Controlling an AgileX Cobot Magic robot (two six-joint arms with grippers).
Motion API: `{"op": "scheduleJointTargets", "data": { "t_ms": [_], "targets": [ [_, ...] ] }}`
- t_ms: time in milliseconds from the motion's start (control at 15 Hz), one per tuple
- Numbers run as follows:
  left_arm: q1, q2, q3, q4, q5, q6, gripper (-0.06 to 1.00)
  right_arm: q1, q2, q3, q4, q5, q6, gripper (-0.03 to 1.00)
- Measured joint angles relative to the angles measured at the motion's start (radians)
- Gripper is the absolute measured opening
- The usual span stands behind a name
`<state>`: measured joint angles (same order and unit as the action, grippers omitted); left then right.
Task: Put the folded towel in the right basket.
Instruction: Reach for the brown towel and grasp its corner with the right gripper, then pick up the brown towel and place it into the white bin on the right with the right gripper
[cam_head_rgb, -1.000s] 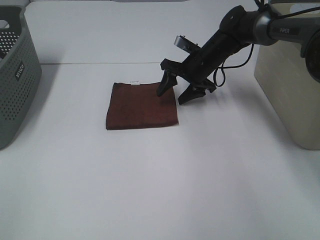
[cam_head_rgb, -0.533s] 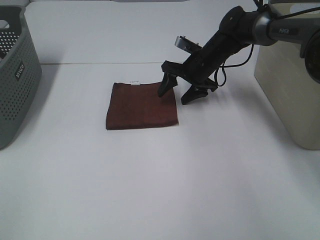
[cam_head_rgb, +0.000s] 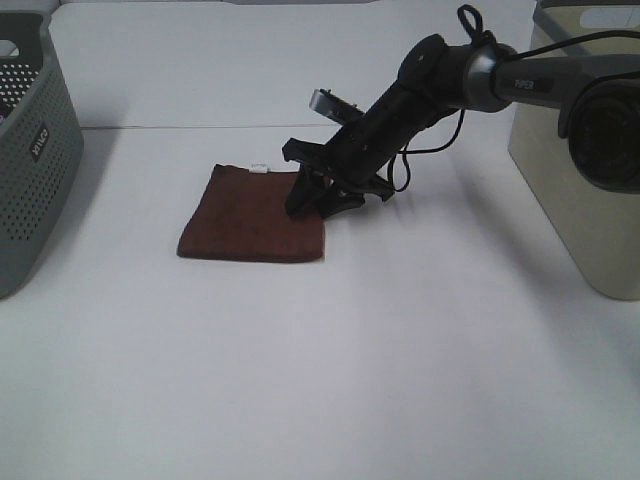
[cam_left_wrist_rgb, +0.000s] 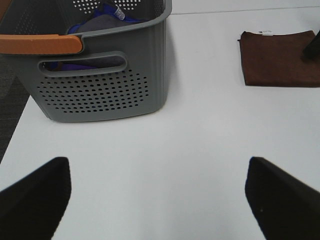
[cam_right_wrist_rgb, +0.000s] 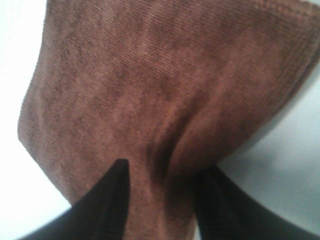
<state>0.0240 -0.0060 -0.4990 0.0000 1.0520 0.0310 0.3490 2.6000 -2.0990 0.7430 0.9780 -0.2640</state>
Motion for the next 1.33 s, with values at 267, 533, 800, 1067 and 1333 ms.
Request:
{"op": "scheduleJointTargets", "data": {
  "t_ms": [267,533,800,1067,1333],
  "targets": [
    [0.0,0.0,0.0,0.0,0.0,0.0,0.88,0.001,0.014,-0.002,-0.014,-0.012,0.037,0.03],
    [0.0,0.0,0.0,0.0,0.0,0.0,0.88,0.001,-0.017,-0.064,-0.095,0.068,0.04,0.03],
    [0.0,0.0,0.0,0.0,0.0,0.0,0.88,0.001,-0.122,-0.186,-0.244,0.225,0.082,0.03],
    [0.0,0.0,0.0,0.0,0.0,0.0,0.88,0.001,-0.203,-0.233,-0.414,0.235,0.125,0.03],
    [0.0,0.0,0.0,0.0,0.0,0.0,0.88,0.001,-0.356,-0.233,-0.637,0.237,0.16,0.03]
  ]
}}
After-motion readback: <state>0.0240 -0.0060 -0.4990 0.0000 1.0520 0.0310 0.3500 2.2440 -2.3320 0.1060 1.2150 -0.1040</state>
